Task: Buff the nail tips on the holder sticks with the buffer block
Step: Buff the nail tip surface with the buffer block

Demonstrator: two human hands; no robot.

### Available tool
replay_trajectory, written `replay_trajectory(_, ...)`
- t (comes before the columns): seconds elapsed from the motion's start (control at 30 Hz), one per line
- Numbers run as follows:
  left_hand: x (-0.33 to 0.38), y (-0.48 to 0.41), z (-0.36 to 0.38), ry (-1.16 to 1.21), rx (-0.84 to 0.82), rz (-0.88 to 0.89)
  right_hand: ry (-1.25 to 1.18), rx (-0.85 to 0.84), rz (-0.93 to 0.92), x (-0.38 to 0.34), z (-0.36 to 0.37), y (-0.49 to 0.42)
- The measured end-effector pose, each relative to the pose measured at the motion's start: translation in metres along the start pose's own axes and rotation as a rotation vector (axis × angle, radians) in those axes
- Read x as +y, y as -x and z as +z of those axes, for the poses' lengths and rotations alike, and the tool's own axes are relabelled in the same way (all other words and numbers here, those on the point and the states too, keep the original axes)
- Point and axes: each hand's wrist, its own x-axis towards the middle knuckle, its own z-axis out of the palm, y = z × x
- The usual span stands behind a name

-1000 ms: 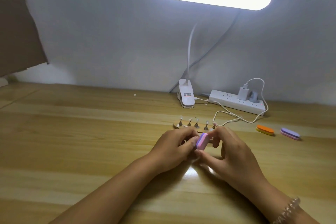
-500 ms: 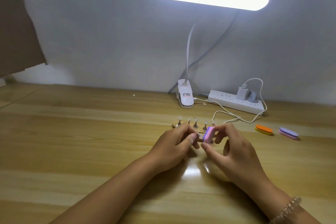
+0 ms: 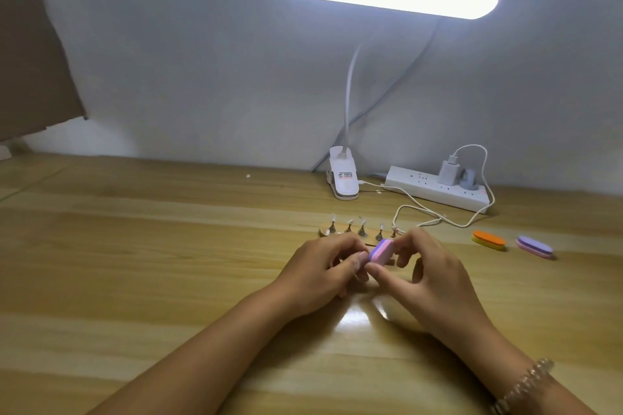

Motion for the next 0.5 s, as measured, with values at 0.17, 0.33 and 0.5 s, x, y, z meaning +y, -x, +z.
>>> replay_trajectory(0.17, -0.001, 0.000, 0.000, -0.014, -0.019, 0.015, 0.131, -0.051, -0.102, -0.008, 0.004, 0.010)
replay_trajectory(0.33, -0.001, -0.001, -0.001, 0.021, -0.002, 0.003, 0.086, 0.038, -0.006, -0.004, 0.001, 0.004)
replay_trajectory(0.5, -0.003, 0.000, 0.000, 0.014, -0.022, 0.016, 0.173, -0.044, -0.063, -0.007, 0.005, 0.012)
